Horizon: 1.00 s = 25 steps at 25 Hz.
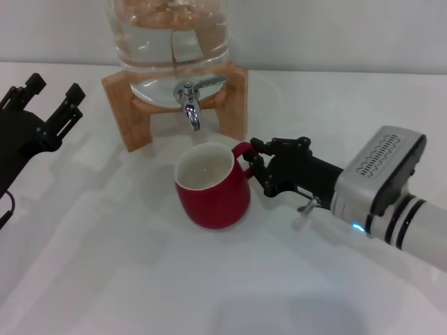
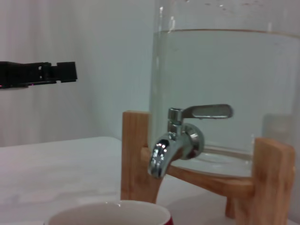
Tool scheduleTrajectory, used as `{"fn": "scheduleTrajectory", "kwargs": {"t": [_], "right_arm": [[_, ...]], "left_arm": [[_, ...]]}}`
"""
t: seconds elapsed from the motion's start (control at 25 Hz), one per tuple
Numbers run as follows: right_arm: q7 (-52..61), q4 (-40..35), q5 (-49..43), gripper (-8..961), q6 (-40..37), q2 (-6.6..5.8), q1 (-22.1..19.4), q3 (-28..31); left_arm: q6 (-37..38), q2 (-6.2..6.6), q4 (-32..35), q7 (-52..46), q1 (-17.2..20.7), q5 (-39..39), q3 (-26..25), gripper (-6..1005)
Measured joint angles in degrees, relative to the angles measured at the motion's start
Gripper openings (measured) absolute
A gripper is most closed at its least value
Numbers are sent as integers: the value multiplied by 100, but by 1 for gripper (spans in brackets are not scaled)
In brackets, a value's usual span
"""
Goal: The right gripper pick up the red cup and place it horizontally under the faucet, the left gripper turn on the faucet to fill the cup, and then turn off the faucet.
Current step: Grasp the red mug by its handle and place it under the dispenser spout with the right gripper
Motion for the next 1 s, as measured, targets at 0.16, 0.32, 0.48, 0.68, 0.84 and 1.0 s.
{"fn": "scheduleTrajectory", "kwargs": {"t": [0.16, 0.32, 0.48, 0.68, 0.84, 1.0], "right_arm": [[6, 80, 0, 155, 176, 0, 155, -18], [7, 128, 0, 155, 386, 0, 314, -21], [7, 128, 0, 154, 459, 7, 369, -5], [7, 128, 1, 154, 673, 8, 414, 107], [7, 106, 37, 154, 749, 0, 457, 131], [7, 79, 16, 154, 825, 0, 472, 249]], "left_arm": [[-21, -1, -3, 0, 13, -40, 0, 757], [-33, -1, -6, 0, 29, -67, 0, 757], [-42, -1, -7, 0, 45, -69, 0, 757], [-50, 0, -7, 0, 44, -70, 0, 757], [-51, 0, -7, -1, 22, -70, 0, 757], [-51, 0, -7, -1, 9, -70, 0, 757]]}}
